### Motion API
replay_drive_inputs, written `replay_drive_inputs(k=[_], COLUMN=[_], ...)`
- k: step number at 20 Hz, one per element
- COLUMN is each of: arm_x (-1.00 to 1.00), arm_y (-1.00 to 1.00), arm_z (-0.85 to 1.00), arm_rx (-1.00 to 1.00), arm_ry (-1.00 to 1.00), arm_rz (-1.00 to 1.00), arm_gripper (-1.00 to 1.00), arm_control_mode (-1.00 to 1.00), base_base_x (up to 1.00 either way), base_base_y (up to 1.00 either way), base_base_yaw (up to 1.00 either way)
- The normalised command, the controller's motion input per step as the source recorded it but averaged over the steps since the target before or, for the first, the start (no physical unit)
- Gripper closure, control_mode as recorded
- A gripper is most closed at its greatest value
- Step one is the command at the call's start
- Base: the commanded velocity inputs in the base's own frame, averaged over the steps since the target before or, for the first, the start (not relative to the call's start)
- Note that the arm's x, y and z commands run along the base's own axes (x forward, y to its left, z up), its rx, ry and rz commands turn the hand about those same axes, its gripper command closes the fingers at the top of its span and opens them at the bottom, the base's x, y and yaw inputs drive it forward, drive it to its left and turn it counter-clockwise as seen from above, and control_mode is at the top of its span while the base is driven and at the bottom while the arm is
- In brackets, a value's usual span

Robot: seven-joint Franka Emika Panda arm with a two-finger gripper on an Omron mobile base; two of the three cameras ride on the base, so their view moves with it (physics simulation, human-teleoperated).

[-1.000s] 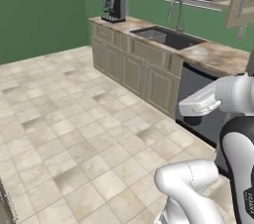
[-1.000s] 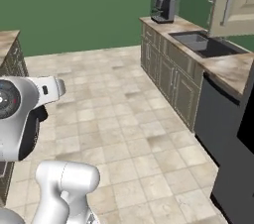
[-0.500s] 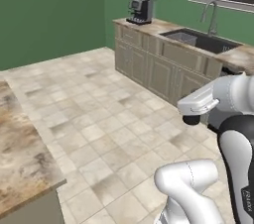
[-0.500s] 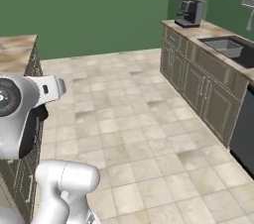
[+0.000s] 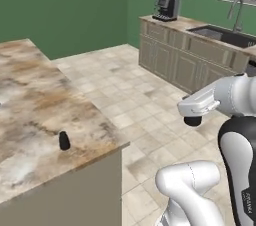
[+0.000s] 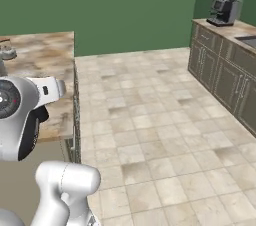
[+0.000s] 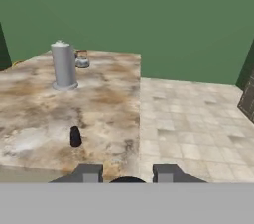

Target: Move the shaker and shaker from the cabinet to the dining counter.

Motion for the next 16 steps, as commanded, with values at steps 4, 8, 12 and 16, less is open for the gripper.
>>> replay_drive_inputs(k=[4, 8, 12, 16], arm_x=[0.0, 0.0, 0.0, 0.0], arm_y=[0.0, 0.0, 0.0, 0.0], arm_z=[0.0, 0.0, 0.0, 0.0], arm_rx=[0.0, 0.0, 0.0, 0.0], arm_ry=[0.0, 0.0, 0.0, 0.0], arm_rz=[0.0, 0.0, 0.0, 0.0], arm_gripper=[1.0, 1.0, 1.0, 1.0], arm_control_mode=[1.0, 1.0, 1.0, 1.0], base_base_x=[-0.72, -0.22, 0.0, 0.0], base_base_y=[0.74, 0.77, 0.38, 0.0], base_base_yaw=[0.17, 0.19, 0.24, 0.34])
